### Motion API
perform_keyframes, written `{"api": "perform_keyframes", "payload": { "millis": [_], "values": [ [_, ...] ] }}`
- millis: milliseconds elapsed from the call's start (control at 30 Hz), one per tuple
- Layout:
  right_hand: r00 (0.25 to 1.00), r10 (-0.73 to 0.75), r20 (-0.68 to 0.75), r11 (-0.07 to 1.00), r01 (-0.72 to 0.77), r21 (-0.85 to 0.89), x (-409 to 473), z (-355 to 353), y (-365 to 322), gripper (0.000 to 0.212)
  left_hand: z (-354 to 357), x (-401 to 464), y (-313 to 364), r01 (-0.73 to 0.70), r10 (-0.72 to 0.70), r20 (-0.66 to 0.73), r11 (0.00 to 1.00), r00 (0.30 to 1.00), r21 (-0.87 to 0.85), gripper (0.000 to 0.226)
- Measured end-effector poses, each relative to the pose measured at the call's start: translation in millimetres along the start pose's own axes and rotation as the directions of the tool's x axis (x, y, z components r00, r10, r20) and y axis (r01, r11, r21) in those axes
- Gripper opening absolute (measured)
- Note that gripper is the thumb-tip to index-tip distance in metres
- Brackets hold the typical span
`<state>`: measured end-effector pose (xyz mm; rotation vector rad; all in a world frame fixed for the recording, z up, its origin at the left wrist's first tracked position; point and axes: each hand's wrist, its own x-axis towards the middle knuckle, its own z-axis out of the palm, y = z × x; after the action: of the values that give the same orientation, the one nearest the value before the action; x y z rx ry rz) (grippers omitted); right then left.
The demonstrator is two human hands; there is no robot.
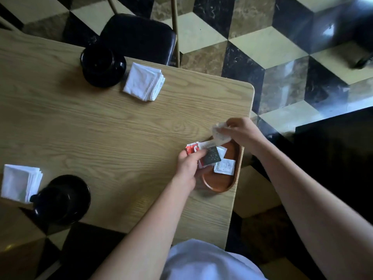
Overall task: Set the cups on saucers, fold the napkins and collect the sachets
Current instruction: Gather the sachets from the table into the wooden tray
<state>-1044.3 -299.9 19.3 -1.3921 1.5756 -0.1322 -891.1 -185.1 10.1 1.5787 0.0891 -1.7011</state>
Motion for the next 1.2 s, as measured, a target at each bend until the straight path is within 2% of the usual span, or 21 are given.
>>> {"api": "perform_keyframes", "payload": {
  "millis": [67,133,233,300,367,433,567,667,767,867,1000,1067,1133,1167,1200],
  "values": [
    [0.995,0.078,0.057,0.955,-0.091,0.284,-37,0,19,0.034,9,-5,-6,0.005,-0.004,-0.023,1.000,1.000,0.009,0.016],
    [0.984,0.150,0.100,0.881,-0.179,0.439,-63,5,38,0.032,18,-9,-15,0.002,0.000,-0.035,0.999,0.999,0.053,0.017],
    [0.975,0.178,0.131,0.797,-0.221,0.562,-83,12,54,0.028,34,-15,-27,0.012,-0.007,-0.065,0.997,0.998,0.075,0.029],
    [0.982,0.167,0.085,0.800,-0.185,0.570,-87,11,58,0.022,43,-18,-32,0.045,-0.044,-0.058,0.999,0.997,0.005,0.035],
    [0.989,0.150,0.019,0.844,-0.137,0.518,-87,8,62,0.024,49,-19,-38,0.073,-0.074,-0.064,0.997,0.995,-0.023,0.039],
    [0.992,0.121,-0.026,0.919,-0.102,0.381,-83,5,65,0.031,50,-18,-45,0.080,-0.079,-0.115,0.997,0.990,0.001,0.042],
    [1.000,0.017,0.019,0.998,-0.018,0.057,-65,0,69,0.030,49,-20,-58,0.103,-0.104,-0.146,0.995,0.984,-0.013,0.037],
    [0.999,0.003,0.053,0.995,0.002,-0.100,-50,-1,71,0.036,43,-15,-68,0.086,-0.071,-0.221,0.994,0.973,0.063,0.040],
    [0.995,-0.045,0.085,0.978,0.061,-0.202,-42,5,72,0.032,38,-13,-75,0.108,-0.070,-0.310,0.988,0.948,0.107,0.028],
    [0.990,-0.106,0.094,0.955,0.128,-0.267,-39,17,73,0.028,36,-9,-80,0.069,0.006,-0.363,0.979,0.932,0.193,0.013],
    [0.978,-0.199,0.065,0.883,0.207,-0.420,-40,29,76,0.035,32,-10,-81,0.015,0.108,-0.386,0.953,0.916,0.301,0.025],
    [0.970,-0.239,0.036,0.851,0.227,-0.474,-42,31,75,0.040,34,-17,-81,-0.061,0.202,-0.337,0.921,0.920,0.384,0.032],
    [0.972,-0.233,-0.025,0.860,0.194,-0.471,-47,30,75,0.043,34,-23,-78,-0.164,0.309,-0.228,0.853,0.923,0.495,0.038],
    [0.974,-0.216,-0.064,0.877,0.165,-0.451,-51,30,75,0.045,32,-26,-75,-0.209,0.374,-0.167,0.776,0.912,0.595,0.040],
    [0.973,-0.201,-0.112,0.897,0.137,-0.421,-57,31,75,0.048,27,-28,-72,-0.258,0.446,-0.087,0.653,0.891,0.712,0.042]
  ]
}}
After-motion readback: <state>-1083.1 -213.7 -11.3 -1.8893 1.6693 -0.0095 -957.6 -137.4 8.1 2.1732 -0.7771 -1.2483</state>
